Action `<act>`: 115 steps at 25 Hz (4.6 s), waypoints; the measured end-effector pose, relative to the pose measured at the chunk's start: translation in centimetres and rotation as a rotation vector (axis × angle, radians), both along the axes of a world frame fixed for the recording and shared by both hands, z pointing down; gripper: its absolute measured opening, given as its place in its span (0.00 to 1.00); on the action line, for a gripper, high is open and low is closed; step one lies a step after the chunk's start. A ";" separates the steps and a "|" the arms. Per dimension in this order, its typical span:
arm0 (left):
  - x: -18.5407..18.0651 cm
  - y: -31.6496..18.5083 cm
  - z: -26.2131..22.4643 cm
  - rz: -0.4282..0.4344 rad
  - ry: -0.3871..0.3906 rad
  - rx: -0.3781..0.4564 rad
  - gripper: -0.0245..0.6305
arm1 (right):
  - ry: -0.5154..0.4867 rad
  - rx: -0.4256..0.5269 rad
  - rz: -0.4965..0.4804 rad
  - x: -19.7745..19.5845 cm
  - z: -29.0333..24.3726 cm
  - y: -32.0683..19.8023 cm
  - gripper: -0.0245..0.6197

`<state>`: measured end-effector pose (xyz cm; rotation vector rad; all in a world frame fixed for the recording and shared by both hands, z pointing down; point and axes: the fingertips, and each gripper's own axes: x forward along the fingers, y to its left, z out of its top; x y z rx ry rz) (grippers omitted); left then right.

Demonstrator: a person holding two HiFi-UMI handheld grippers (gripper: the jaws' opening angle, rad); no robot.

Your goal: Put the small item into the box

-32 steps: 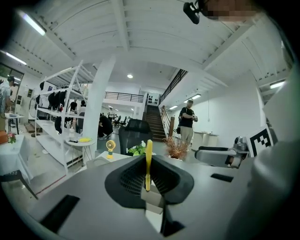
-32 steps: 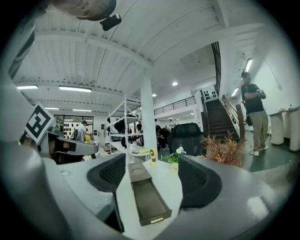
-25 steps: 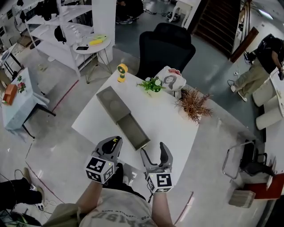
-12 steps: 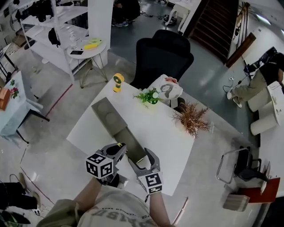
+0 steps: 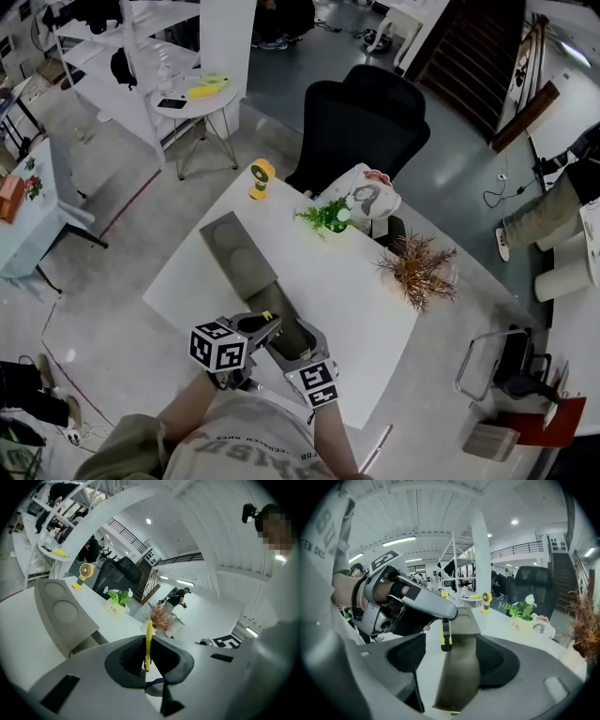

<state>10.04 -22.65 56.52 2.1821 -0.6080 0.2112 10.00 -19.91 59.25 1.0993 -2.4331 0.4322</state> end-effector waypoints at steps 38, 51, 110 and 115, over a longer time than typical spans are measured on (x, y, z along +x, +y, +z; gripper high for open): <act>-0.4 -2.5 2.5 -0.015 -0.005 -0.027 0.42 | 0.001 -0.178 -0.109 -0.4 2.8 -2.0 0.13; -4.1 -2.0 4.1 0.023 -0.259 0.103 0.58 | 0.162 -0.326 -0.049 1.4 6.8 -2.7 0.13; -7.0 -0.2 8.8 0.071 -0.472 0.031 0.58 | 0.553 -0.777 -0.054 3.0 15.5 -1.0 0.13; -7.3 -0.3 8.6 0.066 -0.471 0.029 0.58 | 0.528 -0.785 -0.049 2.8 15.4 -0.9 0.15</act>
